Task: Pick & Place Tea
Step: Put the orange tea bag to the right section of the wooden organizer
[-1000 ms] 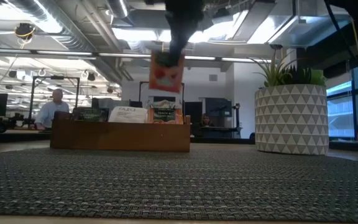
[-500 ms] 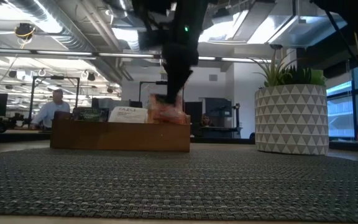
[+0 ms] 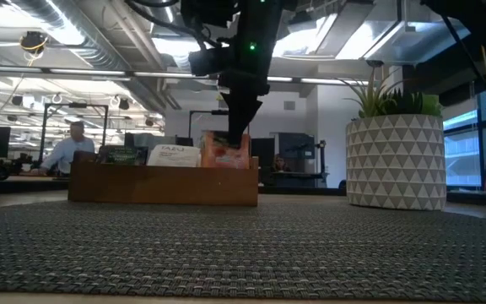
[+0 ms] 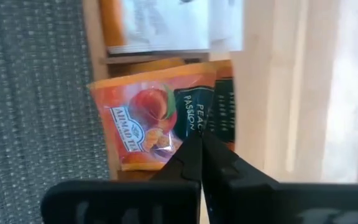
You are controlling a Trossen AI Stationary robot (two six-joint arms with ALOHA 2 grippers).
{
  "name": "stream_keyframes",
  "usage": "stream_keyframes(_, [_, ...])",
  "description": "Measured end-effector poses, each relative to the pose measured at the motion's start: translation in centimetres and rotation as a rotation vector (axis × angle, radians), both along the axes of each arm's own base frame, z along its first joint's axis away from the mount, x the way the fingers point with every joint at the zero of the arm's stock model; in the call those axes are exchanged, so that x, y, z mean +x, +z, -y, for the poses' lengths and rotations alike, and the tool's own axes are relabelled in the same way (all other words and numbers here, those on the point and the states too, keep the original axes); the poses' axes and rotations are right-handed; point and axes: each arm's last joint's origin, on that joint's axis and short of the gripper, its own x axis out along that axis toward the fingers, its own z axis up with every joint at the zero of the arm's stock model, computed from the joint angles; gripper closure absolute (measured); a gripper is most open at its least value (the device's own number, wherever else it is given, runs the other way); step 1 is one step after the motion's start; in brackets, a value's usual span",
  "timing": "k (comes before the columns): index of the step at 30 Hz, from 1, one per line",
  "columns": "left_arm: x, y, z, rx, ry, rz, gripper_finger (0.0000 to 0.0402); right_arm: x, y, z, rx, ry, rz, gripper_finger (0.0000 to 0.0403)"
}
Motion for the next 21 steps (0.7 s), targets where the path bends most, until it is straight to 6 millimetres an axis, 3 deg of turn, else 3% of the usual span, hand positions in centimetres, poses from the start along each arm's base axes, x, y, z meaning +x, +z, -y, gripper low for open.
stream_keyframes(15, [0.0,0.0,0.0,-0.001,0.000,0.000,0.0391,0.1,0.2,-0.2,0.071,-0.020,0.034,0.0397])
stream_keyframes(21, [0.0,0.0,0.0,-0.001,0.000,-0.001,0.0395,-0.1,-2.0,-0.3,0.091,-0.019,-0.008,0.0396])
